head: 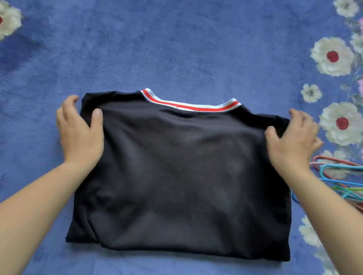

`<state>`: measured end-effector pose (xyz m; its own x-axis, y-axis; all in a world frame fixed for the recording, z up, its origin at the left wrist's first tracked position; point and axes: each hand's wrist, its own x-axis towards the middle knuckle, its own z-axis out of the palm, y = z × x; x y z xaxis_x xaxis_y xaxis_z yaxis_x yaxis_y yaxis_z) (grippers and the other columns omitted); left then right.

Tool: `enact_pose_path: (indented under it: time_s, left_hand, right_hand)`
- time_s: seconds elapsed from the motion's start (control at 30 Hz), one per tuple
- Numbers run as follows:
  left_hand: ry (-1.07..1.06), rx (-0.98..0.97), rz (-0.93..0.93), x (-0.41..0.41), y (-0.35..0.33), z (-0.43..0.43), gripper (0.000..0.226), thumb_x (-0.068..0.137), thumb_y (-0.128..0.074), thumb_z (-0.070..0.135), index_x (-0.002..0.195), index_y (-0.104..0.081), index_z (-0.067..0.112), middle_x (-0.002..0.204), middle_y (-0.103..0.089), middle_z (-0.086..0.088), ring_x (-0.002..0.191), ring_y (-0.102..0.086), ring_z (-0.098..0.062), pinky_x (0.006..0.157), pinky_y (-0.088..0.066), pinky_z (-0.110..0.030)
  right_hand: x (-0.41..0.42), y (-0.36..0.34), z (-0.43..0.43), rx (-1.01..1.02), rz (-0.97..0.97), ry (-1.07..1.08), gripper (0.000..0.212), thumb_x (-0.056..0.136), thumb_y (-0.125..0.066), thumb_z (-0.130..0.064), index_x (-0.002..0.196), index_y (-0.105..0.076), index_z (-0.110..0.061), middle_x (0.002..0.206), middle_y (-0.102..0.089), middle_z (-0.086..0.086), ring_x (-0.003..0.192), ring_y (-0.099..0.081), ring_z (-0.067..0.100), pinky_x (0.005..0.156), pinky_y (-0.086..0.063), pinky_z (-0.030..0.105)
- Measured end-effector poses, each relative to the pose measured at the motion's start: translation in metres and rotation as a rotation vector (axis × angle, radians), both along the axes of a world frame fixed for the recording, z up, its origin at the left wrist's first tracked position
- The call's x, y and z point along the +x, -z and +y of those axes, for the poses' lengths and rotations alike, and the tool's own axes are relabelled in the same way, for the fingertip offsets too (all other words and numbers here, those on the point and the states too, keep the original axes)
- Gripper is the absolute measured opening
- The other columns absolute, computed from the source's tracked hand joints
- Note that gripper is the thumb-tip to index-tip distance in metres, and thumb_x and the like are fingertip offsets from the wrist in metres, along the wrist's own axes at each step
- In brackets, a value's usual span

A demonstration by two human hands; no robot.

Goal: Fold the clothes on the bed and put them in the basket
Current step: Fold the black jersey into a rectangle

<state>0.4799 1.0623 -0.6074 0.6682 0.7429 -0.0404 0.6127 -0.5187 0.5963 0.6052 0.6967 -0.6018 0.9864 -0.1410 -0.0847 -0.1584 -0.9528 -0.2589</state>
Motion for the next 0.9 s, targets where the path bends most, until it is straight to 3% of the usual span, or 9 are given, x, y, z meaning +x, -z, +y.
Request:
enact_pose_path:
  time_s: [0.1,0.2,0.3,0.4,0.5,0.6,0.7,0.77,0.9]
  left_hand:
    - [0.356,0.252,0.057,-0.014,0.004,-0.041,0.058,0.094,-0.046,0.032,0.146,-0.034,0.011,0.154,-0.027,-0.018,0.142,-0.023,-0.033,0.113,-0.017,-0.05]
    - [0.707,0.358,0.225,-0.031,0.026,-0.071,0.06,0.094,-0.033,0.042,0.151,-0.026,0.023,0.161,-0.014,-0.014,0.148,-0.009,-0.029,0.116,-0.009,-0.051]
    - [0.573,0.346,0.426,-0.052,0.046,-0.055,0.064,0.095,-0.022,0.051,0.154,-0.02,0.027,0.162,-0.006,-0.015,0.149,-0.003,-0.03,0.117,-0.006,-0.05]
    - [0.548,0.351,0.473,-0.076,0.047,-0.033,0.066,0.096,-0.017,0.052,0.155,-0.016,0.023,0.162,-0.002,-0.015,0.15,0.0,-0.029,0.119,-0.004,-0.045]
    - [0.522,0.319,0.426,-0.098,0.037,-0.036,0.064,0.096,-0.02,0.048,0.155,-0.018,0.021,0.162,-0.006,-0.012,0.15,-0.001,-0.027,0.119,0.0,-0.043]
    - [0.305,0.225,0.378,-0.133,0.026,-0.056,0.061,0.098,-0.03,0.043,0.153,-0.021,0.019,0.16,-0.015,-0.013,0.148,-0.011,-0.03,0.117,-0.006,-0.05]
    - [-0.05,0.081,0.346,-0.17,0.012,-0.078,0.057,0.099,-0.05,0.029,0.15,-0.03,0.014,0.15,-0.032,-0.016,0.135,-0.029,-0.037,0.109,-0.019,-0.057]
    - [-0.218,-0.052,0.373,-0.196,0.004,-0.088,0.05,0.1,-0.049,0.027,0.146,-0.036,0.012,0.145,-0.041,-0.015,0.132,-0.029,-0.035,0.107,-0.019,-0.057]
    - [-0.264,-0.221,0.299,-0.23,-0.001,-0.087,0.036,0.1,-0.049,0.031,0.131,-0.053,0.013,0.13,-0.057,-0.011,0.132,-0.028,-0.025,0.11,-0.02,-0.05]
  right_hand:
    - [-0.042,0.006,0.03,-0.025,-0.104,-0.393,0.065,0.086,-0.047,-0.034,0.146,-0.039,-0.014,0.154,-0.033,0.012,0.142,-0.028,0.026,0.108,-0.021,0.046]
    - [-0.063,0.028,0.043,-0.186,0.01,-0.7,0.062,0.092,-0.037,-0.043,0.152,-0.029,-0.028,0.161,-0.021,0.008,0.148,-0.016,0.03,0.114,-0.011,0.052]
    - [-0.044,0.045,0.009,-0.244,0.211,-0.355,0.068,0.096,-0.024,-0.054,0.156,-0.017,-0.024,0.164,-0.007,0.01,0.15,-0.006,0.031,0.118,-0.008,0.05]
    - [-0.039,0.042,-0.023,-0.3,0.206,-0.348,0.076,0.092,-0.016,-0.052,0.155,-0.018,-0.012,0.163,-0.011,0.012,0.15,-0.008,0.029,0.12,-0.008,0.045]
    - [-0.063,0.029,-0.018,-0.154,0.048,-0.374,0.066,0.091,-0.032,-0.041,0.146,-0.039,-0.006,0.156,-0.031,0.018,0.145,-0.024,0.034,0.116,-0.016,0.049]
    - [-0.12,0.018,-0.014,0.004,0.006,-0.237,0.058,0.085,-0.043,-0.034,0.138,-0.046,-0.009,0.148,-0.04,0.013,0.135,-0.033,0.031,0.107,-0.026,0.053]
    - [-0.185,0.008,-0.021,0.121,0.046,-0.009,0.065,0.079,-0.05,-0.032,0.139,-0.043,-0.009,0.145,-0.04,0.013,0.131,-0.034,0.031,0.104,-0.028,0.055]
    - [-0.218,0.004,-0.034,0.192,0.114,0.229,0.07,0.075,-0.052,-0.034,0.14,-0.042,-0.009,0.144,-0.039,0.016,0.132,-0.033,0.033,0.105,-0.027,0.055]
    - [-0.241,-0.002,-0.061,0.489,0.204,0.519,0.05,0.086,-0.067,-0.025,0.131,-0.053,-0.009,0.137,-0.037,0.019,0.115,-0.048,0.031,0.105,-0.035,0.035]
